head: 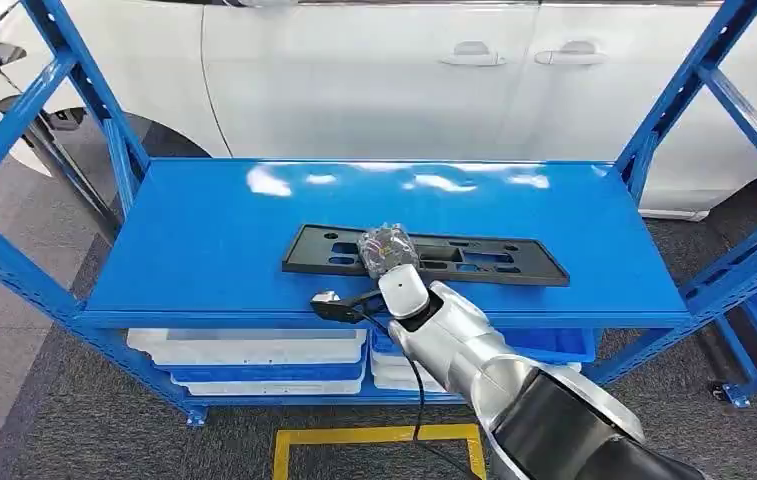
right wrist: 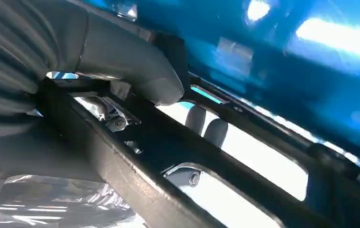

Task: Take the parts from the cabinet and place them on the table.

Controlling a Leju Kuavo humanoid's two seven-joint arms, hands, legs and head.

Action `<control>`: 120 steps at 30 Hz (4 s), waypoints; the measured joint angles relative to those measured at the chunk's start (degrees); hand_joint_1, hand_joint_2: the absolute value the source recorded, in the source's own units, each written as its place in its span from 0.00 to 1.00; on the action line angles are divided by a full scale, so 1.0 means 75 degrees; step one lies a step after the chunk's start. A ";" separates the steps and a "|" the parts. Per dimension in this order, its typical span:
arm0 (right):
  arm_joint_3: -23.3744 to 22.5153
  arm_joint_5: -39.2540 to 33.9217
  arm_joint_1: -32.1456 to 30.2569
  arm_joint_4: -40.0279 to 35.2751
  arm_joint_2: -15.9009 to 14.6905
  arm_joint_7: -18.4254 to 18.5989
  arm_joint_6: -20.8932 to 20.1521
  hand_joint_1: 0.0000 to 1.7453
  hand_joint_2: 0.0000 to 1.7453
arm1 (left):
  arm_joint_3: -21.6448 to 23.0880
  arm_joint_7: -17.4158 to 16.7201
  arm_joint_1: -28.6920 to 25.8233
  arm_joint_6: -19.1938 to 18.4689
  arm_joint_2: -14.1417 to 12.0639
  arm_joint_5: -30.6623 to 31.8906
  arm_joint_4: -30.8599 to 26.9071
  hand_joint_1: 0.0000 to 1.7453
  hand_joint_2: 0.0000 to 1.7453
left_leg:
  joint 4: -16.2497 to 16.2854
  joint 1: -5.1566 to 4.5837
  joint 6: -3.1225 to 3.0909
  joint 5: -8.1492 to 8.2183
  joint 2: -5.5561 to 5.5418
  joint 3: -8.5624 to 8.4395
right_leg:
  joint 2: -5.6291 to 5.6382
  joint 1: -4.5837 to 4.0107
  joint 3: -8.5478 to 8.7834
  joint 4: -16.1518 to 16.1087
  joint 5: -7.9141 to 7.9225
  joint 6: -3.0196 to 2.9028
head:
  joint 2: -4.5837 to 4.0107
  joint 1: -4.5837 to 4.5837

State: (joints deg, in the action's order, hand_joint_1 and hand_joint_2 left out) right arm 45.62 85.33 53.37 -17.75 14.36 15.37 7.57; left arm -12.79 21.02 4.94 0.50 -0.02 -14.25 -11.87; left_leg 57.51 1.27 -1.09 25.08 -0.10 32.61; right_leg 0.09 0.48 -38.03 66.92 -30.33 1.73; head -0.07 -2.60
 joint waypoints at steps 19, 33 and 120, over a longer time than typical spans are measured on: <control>-0.3060 -0.9499 -0.2904 -0.7505 -0.0967 -0.6631 0.0311 1.00 1.00 | -0.0559 0.0957 0.0042 -0.0522 0.0035 -0.0009 -0.0003 0.00 1.00 | 0.2290 -0.0004 0.0363 0.0874 -0.0005 0.1152 | -0.0037 -0.0061 0.0794 -0.1365 0.0631 -0.0418 | 0.0000 0.0000; -0.2661 -1.2925 -0.5188 -1.2004 -0.1501 -0.7259 -0.3563 1.00 1.00 | -0.0973 0.1019 -0.0002 -0.0475 0.0003 -0.0160 -0.0003 0.00 1.00 | 0.0093 -0.0010 -0.0030 0.0064 -0.0024 0.0145 | 0.0005 0.0010 -0.0412 0.1166 -0.0620 0.0034 | 0.0000 0.0000; -0.3358 -1.2089 -0.6199 -1.2788 -0.1845 -0.7376 -0.4222 1.00 1.00 | -0.1379 0.0013 -0.0320 0.0212 0.0105 0.0761 0.0000 0.00 1.00 | -0.0240 -0.0090 0.0042 0.0589 0.0080 -0.0833 | -0.0080 -0.0044 0.0111 -0.1127 0.1154 -0.0116 | 0.0000 0.0000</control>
State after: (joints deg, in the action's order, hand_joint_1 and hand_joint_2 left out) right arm 20.44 -5.33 6.87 -113.66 0.52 -39.95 -24.09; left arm -23.13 21.11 2.54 2.10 0.76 -8.55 -11.87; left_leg 55.71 0.60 -0.77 29.49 0.50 26.36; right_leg -0.51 0.15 -37.20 58.47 -21.68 0.86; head -0.07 -2.60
